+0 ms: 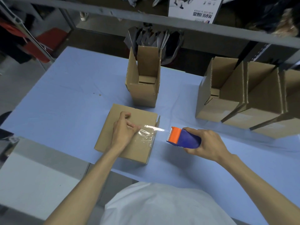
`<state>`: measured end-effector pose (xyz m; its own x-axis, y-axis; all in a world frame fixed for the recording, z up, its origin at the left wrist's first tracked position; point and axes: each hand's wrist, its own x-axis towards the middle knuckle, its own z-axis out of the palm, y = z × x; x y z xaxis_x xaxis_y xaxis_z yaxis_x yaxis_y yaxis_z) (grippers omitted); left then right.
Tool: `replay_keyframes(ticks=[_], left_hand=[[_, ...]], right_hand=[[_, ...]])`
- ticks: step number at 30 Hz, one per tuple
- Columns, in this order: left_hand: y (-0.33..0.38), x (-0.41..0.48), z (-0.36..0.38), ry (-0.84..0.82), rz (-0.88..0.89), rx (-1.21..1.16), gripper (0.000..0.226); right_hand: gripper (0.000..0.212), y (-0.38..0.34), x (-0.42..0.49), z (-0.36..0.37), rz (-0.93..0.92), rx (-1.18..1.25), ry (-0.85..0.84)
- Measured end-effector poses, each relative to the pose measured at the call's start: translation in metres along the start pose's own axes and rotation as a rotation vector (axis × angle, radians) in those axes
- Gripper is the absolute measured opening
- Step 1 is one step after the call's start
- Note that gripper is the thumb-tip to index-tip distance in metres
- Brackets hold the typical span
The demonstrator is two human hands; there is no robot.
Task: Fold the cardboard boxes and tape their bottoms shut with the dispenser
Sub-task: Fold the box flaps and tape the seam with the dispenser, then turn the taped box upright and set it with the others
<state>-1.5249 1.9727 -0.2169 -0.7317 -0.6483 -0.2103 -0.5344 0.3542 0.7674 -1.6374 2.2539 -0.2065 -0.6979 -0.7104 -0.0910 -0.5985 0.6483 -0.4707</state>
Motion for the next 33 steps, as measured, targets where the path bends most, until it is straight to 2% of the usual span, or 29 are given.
replay_keyframes(ticks=[5, 9, 11, 13, 15, 18, 22, 25, 27, 29, 30, 32, 33], left_hand=[[-0.004, -0.006, 0.007, 0.024, 0.148, 0.084, 0.056], [-0.013, -0.001, -0.002, 0.157, 0.150, 0.236, 0.081], [-0.011, -0.004, 0.000, 0.117, 0.292, 0.219, 0.064], [-0.005, -0.009, 0.011, -0.054, 0.447, 0.173, 0.038], [-0.004, -0.012, 0.021, -0.198, 0.431, 0.117, 0.028], [-0.009, -0.009, 0.027, -0.241, 0.338, 0.027, 0.024], [-0.009, -0.008, 0.028, -0.250, 0.339, 0.020, 0.024], [-0.007, -0.009, 0.024, -0.245, 0.349, 0.037, 0.025], [-0.007, -0.012, 0.024, -0.232, 0.382, 0.038, 0.029], [-0.003, -0.017, 0.023, -0.239, 0.439, 0.116, 0.023], [0.001, -0.018, 0.024, -0.274, 0.450, 0.195, 0.019], [0.007, -0.022, 0.027, -0.355, 0.432, 0.365, 0.028], [0.009, -0.023, 0.029, -0.355, 0.503, 0.484, 0.021]], right_hand=[[0.061, 0.001, 0.004, 0.004, -0.010, -0.032, -0.043], [0.066, 0.002, 0.010, 0.005, -0.026, -0.097, -0.121], [0.063, 0.002, 0.013, 0.005, -0.028, -0.109, -0.136], [0.058, -0.001, 0.018, 0.006, -0.044, -0.171, -0.171], [0.051, -0.007, 0.026, 0.009, -0.052, -0.230, -0.235], [0.043, -0.026, 0.043, 0.019, -0.022, -0.260, -0.302], [0.036, -0.055, 0.069, 0.024, -0.048, -0.444, -0.328], [0.016, -0.065, 0.070, 0.024, -0.117, -0.641, -0.357], [0.013, -0.058, 0.059, 0.025, -0.114, -0.672, -0.394], [0.024, -0.050, 0.053, 0.023, -0.068, -0.582, -0.338], [0.034, -0.046, 0.052, 0.020, -0.023, -0.529, -0.286], [0.059, -0.036, 0.043, 0.016, 0.087, -0.440, -0.198], [0.070, -0.030, 0.039, 0.018, 0.133, -0.416, -0.156]])
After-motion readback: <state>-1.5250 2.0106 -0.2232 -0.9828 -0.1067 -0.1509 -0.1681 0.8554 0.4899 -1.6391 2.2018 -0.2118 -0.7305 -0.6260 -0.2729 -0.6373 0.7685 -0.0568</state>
